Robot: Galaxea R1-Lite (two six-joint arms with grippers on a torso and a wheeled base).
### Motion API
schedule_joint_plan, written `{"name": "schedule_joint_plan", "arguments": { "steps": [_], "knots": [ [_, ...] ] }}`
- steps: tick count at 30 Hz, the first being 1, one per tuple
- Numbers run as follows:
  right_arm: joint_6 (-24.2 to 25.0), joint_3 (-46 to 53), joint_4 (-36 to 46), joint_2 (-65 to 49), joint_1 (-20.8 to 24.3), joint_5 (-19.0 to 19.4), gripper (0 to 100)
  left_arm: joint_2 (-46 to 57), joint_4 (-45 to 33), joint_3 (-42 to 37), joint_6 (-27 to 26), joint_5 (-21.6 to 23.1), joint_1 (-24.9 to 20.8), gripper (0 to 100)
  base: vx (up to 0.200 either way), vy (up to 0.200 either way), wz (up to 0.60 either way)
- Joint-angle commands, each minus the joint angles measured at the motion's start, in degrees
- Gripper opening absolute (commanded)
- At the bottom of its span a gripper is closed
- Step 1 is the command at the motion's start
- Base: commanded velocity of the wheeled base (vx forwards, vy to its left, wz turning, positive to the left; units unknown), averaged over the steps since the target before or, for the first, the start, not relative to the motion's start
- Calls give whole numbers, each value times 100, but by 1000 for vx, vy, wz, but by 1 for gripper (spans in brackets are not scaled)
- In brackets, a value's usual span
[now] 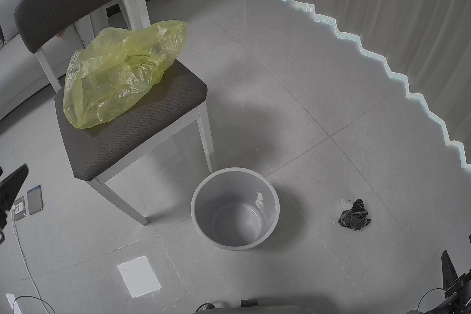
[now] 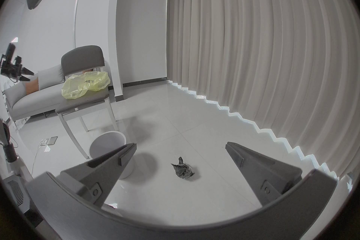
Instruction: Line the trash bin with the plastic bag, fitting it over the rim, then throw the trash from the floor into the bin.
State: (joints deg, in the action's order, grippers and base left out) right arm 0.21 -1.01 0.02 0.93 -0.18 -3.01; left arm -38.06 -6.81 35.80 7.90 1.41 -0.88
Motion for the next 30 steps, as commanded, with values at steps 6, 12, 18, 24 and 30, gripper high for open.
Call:
{"name": "schedule_joint_plan", "arguments": {
  "steps": [6,12,18,24,30],
  "knots": [
    [-30,92,6,-49,1,-7,100,-4421,-189,2343,80,-1038,-229,100,0,0,0],
    [-30,92,6,-49,1,-7,100,-4869,-118,3134,71,-1143,-229,100,0,0,0],
    [-30,92,6,-49,1,-7,100,-5308,-110,3627,-113,-1846,-167,100,0,0,0],
    [-30,92,6,-49,1,-7,100,-5440,-101,3750,-368,-1987,-106,100,0,0,0],
    [-21,92,6,-49,1,-7,100,-5563,145,3776,-394,-1961,-53,100,0,0,0]
  ]
}}
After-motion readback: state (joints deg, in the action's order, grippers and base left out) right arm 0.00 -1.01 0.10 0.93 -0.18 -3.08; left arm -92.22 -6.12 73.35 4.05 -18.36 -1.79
